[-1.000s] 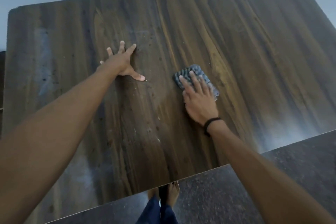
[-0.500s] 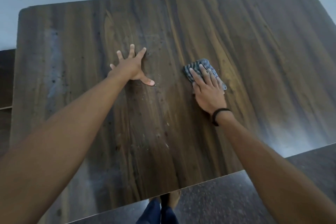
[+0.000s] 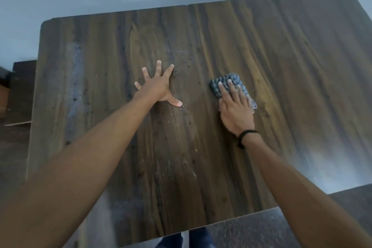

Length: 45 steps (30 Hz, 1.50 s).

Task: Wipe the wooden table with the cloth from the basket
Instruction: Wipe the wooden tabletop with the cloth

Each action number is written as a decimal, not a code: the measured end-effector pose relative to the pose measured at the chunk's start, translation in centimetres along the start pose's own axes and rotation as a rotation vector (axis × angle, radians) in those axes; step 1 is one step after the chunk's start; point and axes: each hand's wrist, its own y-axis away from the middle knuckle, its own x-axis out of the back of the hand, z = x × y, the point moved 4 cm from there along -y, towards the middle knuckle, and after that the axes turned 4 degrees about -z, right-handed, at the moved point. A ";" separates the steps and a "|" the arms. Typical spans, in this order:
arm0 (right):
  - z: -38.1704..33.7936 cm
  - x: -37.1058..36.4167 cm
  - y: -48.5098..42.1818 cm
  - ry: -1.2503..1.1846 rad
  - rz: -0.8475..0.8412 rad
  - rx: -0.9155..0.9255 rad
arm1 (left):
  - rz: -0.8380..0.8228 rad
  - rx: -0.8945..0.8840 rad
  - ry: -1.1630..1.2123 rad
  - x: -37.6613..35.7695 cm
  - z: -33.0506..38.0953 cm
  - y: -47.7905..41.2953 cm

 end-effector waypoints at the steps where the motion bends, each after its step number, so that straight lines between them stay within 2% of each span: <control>1: -0.9 -0.4 0.4 0.024 -0.005 0.018 | -0.002 -0.006 0.001 -0.1 0.2 -0.1; 3: -2.3 -2.0 2.3 0.123 -0.101 0.287 | 0.005 -0.010 -0.004 -0.3 0.2 -0.1; 4: -1.9 -1.7 2.2 0.117 -0.132 0.361 | 0.010 -0.006 -0.003 -0.3 0.1 0.0; 5: -1.1 -1.0 1.0 0.110 -0.105 0.347 | 0.013 -0.003 0.000 -0.4 -0.1 0.1; 8: -0.4 0.8 -3.3 -0.014 0.000 0.014 | 0.016 -0.005 0.008 -0.3 -0.2 0.0; 9: -1.4 0.4 -3.1 -0.009 -0.001 0.000 | 0.017 -0.006 0.006 -0.4 -0.2 -0.1; 12: -2.2 -0.6 -1.5 0.101 -0.086 0.292 | 0.015 0.007 -0.018 -0.6 -0.1 -0.2; 13: -1.3 0.3 -2.3 0.102 -0.057 0.323 | 0.019 0.011 -0.021 -0.5 -0.1 -0.3; 17: 0.7 3.7 -8.2 0.020 0.122 0.163 | 0.027 0.018 0.004 -0.2 -0.1 -0.7; 22: 0.3 3.0 -9.4 0.126 0.106 0.313 | 0.012 0.037 -0.013 -0.8 -0.5 -0.7; 26: -1.7 1.7 -9.0 0.068 0.134 0.120 | -0.005 0.035 -0.105 0.5 -0.4 -1.6; 30: -3.3 0.3 -7.2 0.147 -0.009 0.481 | -0.024 0.038 -0.068 3.5 0.4 -3.7; 31: -2.7 1.0 -8.8 0.148 0.022 0.461 | -0.021 0.052 -0.067 4.4 0.3 -4.2; 34: -2.4 2.6 -12.5 0.003 0.077 0.060 | -0.039 0.094 -0.043 6.2 -0.7 -5.6; 35: -3.4 2.3 -12.1 -0.064 0.067 0.028 | -0.048 0.097 -0.026 6.4 -0.6 -6.1; 38: -5.2 1.1 -9.3 -0.119 -0.006 0.321 | -0.047 0.090 -0.009 6.1 -0.5 -6.4; 39: -4.5 1.4 -9.8 -0.117 -0.007 0.363 | -0.036 0.087 -0.005 6.0 -0.6 -6.3; 43: -3.5 2.7 -13.3 -0.286 0.142 0.070 | -0.023 0.075 0.026 6.2 -1.1 -6.1; 44: -4.9 2.1 -12.5 -0.243 0.117 0.150 | -0.029 0.072 0.029 6.2 -1.0 -6.2; 45: -5.8 1.4 -11.2 -0.163 0.088 0.318 | -0.035 0.068 0.023 6.2 -0.8 -6.2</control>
